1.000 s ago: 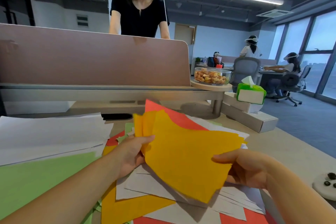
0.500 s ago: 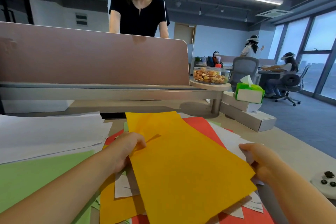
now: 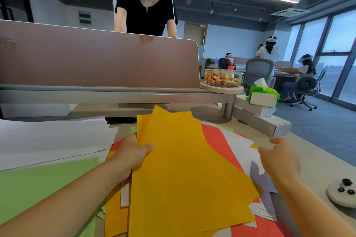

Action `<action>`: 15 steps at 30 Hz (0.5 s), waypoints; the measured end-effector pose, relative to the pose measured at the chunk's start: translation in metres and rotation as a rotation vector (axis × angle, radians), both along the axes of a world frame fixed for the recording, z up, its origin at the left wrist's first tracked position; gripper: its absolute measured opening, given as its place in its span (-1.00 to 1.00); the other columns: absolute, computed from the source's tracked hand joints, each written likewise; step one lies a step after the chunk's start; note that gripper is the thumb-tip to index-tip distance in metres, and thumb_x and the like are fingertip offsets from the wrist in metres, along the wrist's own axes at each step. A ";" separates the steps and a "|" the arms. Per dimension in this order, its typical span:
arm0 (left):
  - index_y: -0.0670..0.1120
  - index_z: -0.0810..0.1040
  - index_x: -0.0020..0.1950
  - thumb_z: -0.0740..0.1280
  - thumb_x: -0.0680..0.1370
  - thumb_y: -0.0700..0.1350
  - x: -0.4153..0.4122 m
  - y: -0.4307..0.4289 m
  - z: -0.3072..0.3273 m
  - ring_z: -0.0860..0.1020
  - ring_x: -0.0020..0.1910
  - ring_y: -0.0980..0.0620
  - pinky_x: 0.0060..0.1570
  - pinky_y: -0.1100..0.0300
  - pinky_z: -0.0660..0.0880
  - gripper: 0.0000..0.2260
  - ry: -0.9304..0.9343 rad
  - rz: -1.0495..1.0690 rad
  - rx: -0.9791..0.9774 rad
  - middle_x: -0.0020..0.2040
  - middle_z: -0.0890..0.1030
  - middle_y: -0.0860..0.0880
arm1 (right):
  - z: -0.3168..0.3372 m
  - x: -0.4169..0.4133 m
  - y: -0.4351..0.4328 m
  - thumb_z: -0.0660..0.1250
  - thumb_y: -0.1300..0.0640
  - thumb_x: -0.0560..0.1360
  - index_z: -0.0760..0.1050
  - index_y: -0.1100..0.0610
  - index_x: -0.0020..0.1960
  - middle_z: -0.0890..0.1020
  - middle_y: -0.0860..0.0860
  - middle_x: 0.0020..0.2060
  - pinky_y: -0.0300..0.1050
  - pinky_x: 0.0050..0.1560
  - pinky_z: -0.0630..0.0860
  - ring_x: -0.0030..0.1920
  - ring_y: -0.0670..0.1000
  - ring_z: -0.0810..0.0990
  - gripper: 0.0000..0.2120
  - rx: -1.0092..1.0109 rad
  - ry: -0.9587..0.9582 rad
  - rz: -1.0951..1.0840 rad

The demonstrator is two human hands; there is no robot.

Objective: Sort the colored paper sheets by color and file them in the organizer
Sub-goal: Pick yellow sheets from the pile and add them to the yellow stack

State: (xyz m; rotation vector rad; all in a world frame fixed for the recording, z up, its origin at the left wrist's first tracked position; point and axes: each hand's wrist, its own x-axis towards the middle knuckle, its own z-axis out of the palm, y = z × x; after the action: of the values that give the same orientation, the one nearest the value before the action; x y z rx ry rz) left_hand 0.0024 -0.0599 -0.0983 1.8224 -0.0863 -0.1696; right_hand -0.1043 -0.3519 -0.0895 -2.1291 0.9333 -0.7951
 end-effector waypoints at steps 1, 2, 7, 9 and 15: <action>0.01 0.41 0.17 0.31 0.58 -0.06 0.000 0.000 0.000 0.53 0.03 -0.12 0.03 -0.04 0.46 -0.81 0.005 0.012 -0.018 0.03 0.56 -0.05 | 0.000 0.001 0.001 0.27 0.16 0.54 0.45 0.21 0.28 0.54 0.21 0.18 0.07 0.10 0.44 0.11 0.18 0.51 -0.67 -0.025 -0.010 0.025; 0.01 0.42 0.19 0.30 0.58 -0.04 0.000 0.001 0.001 0.53 0.06 -0.14 0.06 -0.06 0.47 -0.79 0.016 0.020 -0.032 0.07 0.57 -0.07 | 0.001 0.002 0.003 0.24 0.16 0.56 0.51 0.23 0.21 0.59 0.20 0.07 0.07 0.07 0.46 0.01 0.14 0.54 -0.74 -0.020 -0.018 0.077; -0.02 0.43 0.25 0.28 0.58 0.00 -0.002 0.001 0.004 0.55 0.05 -0.15 -0.05 -0.02 0.47 -0.74 0.067 0.006 -0.120 0.10 0.58 -0.11 | 0.006 0.004 0.021 0.26 0.10 0.57 0.46 0.20 0.07 0.57 0.16 -0.17 -0.05 -0.18 0.55 -0.20 0.09 0.57 -0.82 0.485 -0.078 0.361; -0.02 0.43 0.28 0.29 0.57 0.02 -0.001 0.001 0.003 0.55 0.06 -0.15 -0.03 -0.04 0.48 -0.70 0.067 0.002 -0.137 0.11 0.59 -0.10 | 0.006 0.004 0.021 0.31 0.06 0.53 0.44 0.19 0.07 0.60 0.17 -0.18 -0.15 -0.29 0.50 -0.25 0.05 0.55 -0.78 0.527 -0.008 0.411; -0.01 0.43 0.26 0.30 0.57 0.02 -0.002 0.001 0.003 0.56 0.05 -0.14 -0.04 -0.04 0.50 -0.71 0.067 -0.016 -0.154 0.10 0.60 -0.09 | 0.002 0.007 0.017 0.38 0.10 0.48 0.52 0.14 -0.08 0.63 0.17 -0.15 -0.18 -0.31 0.50 -0.22 0.06 0.59 -0.89 0.479 0.023 0.498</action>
State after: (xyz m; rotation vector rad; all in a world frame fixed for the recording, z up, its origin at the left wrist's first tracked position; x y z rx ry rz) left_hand 0.0001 -0.0589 -0.0956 1.6612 -0.0652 -0.2296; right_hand -0.0971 -0.3354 -0.0872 -1.8244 0.4983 -0.2615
